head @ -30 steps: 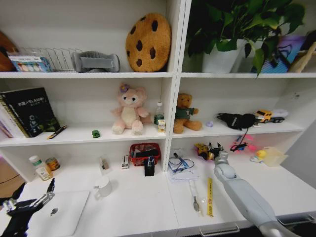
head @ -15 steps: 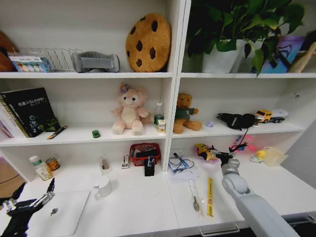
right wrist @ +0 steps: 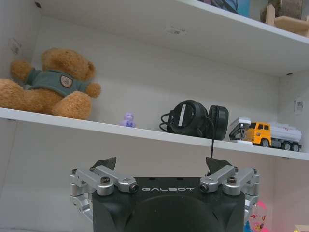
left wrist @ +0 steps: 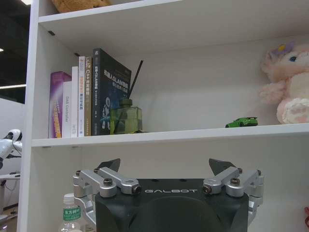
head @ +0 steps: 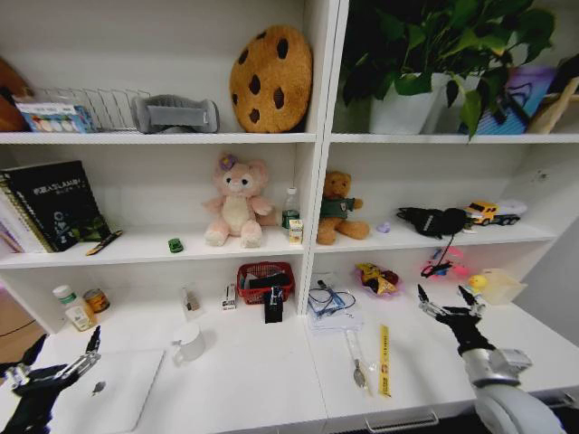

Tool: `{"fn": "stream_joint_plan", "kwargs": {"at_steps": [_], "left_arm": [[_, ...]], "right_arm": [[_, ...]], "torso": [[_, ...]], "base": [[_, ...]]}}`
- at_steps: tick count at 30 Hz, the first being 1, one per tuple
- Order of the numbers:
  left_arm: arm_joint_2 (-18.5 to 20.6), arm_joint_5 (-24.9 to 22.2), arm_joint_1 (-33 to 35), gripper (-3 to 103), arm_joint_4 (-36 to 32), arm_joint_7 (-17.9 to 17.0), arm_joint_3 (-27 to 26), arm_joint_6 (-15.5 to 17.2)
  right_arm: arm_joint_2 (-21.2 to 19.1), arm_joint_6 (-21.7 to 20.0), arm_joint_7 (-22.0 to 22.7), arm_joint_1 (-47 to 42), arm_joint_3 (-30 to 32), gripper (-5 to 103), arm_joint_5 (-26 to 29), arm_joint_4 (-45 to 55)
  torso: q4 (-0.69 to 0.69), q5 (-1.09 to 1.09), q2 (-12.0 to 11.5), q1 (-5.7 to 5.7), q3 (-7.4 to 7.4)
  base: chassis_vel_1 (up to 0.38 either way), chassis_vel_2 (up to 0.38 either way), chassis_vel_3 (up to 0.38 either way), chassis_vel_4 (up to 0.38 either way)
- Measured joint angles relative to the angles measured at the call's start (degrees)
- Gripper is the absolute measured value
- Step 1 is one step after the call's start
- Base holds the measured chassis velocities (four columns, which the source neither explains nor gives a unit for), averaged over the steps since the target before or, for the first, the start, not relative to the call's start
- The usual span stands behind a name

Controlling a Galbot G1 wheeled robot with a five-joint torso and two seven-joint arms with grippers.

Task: Organize the objects on the table.

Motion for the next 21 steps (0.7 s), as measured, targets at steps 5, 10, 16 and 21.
{"fn": "stream_joint_plan", "kwargs": {"at_steps": [5, 10, 16, 21], "left_arm": [[0.0, 0.0, -0.01, 100, 0.0, 0.0, 0.0, 0.0], [0.0, 0.0, 0.0, 100, 0.0, 0.0, 0.0, 0.0], [0.0, 0.0, 0.0, 100, 0.0, 0.0, 0.0, 0.0], [0.0, 0.0, 0.0, 100, 0.0, 0.0, 0.0, 0.0]], "right_arm": [[0.92, 2.3, 0.22, -3.63, 0.43, 100, -1.26, 2.25], [0.79, 2.79, 0.73, -5.97, 2.62, 100, 0.09, 5.18], [0.07, 2.65, 1.35, -6.95, 5.11, 100, 1.51, 6.5], [0.36, 2.17, 1.57, -7.11, 5.07, 100, 1.9, 7.59]], "torso": [[0.01, 0.02, 0.0, 0.0, 0.01], [0.01, 0.0, 0.0, 0.0, 0.01], [0.02, 0.01, -0.01, 0.0, 0.01], [0.02, 0.0, -0.01, 0.02, 0.01]], "base": [[0.0, 0.0, 0.0, 0.0], [0.0, 0.0, 0.0, 0.0], [0.0, 0.0, 0.0, 0.0], [0.0, 0.0, 0.0, 0.0]]}}
